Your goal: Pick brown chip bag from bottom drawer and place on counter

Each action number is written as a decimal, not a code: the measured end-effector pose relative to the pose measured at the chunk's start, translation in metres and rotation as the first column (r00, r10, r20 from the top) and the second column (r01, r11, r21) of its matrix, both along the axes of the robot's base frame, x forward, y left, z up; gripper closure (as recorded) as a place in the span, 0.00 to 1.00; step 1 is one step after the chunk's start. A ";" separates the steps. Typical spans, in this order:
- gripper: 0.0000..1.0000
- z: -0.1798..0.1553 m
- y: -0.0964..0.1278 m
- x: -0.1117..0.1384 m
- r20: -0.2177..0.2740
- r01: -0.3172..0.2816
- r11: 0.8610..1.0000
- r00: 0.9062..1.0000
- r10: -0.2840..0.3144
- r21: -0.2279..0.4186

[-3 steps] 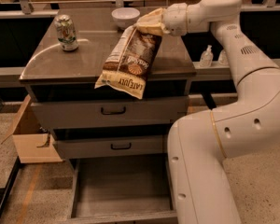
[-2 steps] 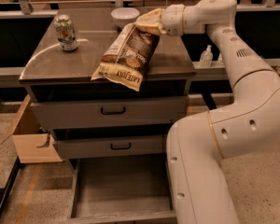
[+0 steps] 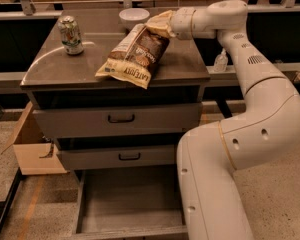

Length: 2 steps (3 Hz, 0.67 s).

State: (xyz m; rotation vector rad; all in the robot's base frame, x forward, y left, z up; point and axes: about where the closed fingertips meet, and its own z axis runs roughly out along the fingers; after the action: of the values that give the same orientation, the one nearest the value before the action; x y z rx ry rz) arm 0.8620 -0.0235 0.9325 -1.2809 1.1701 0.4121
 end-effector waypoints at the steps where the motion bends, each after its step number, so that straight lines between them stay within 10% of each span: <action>1: 1.00 -0.003 -0.001 0.006 0.003 0.020 1.000 1.000 -0.020 -0.001; 2: 0.83 -0.003 0.003 0.007 0.023 0.013 1.000 1.000 -0.013 -0.011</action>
Offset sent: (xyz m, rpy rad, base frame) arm 0.0059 -0.0005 -0.0025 -0.0011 -0.0026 -0.0190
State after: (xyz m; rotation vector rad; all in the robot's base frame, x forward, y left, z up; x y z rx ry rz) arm 0.8687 -0.0203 0.9290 -1.2840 1.1626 0.3810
